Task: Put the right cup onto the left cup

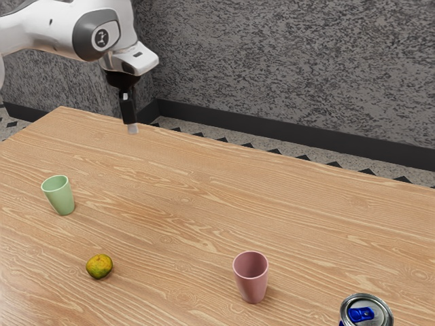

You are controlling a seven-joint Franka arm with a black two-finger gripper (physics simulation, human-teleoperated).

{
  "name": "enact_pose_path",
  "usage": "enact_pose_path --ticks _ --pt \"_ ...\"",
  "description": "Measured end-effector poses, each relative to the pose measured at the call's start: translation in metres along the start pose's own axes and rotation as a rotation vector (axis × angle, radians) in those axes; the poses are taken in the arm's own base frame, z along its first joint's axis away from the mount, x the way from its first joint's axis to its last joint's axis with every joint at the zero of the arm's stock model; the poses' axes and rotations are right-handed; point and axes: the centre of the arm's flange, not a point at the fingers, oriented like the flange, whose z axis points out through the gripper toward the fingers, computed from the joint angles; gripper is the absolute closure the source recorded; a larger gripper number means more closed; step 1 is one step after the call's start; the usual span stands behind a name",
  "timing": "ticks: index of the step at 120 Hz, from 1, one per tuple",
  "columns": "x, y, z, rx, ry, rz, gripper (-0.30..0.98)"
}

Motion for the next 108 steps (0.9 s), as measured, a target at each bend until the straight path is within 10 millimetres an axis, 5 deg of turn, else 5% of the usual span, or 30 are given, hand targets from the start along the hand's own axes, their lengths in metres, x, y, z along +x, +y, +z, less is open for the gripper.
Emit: enact_pose_path --ticks 17,43,72,89,108 --pt "0.011 0.006 0.000 -0.008 0.021 0.014 0.00" --pt "0.100 0.062 0.025 -0.010 0.019 0.183 0.00" --pt "0.168 0.121 0.051 0.003 0.021 0.322 0.00" --pt "0.191 0.157 0.065 -0.004 0.022 0.370 0.00" --pt "0.195 0.191 0.098 -0.040 0.002 0.393 0.00"
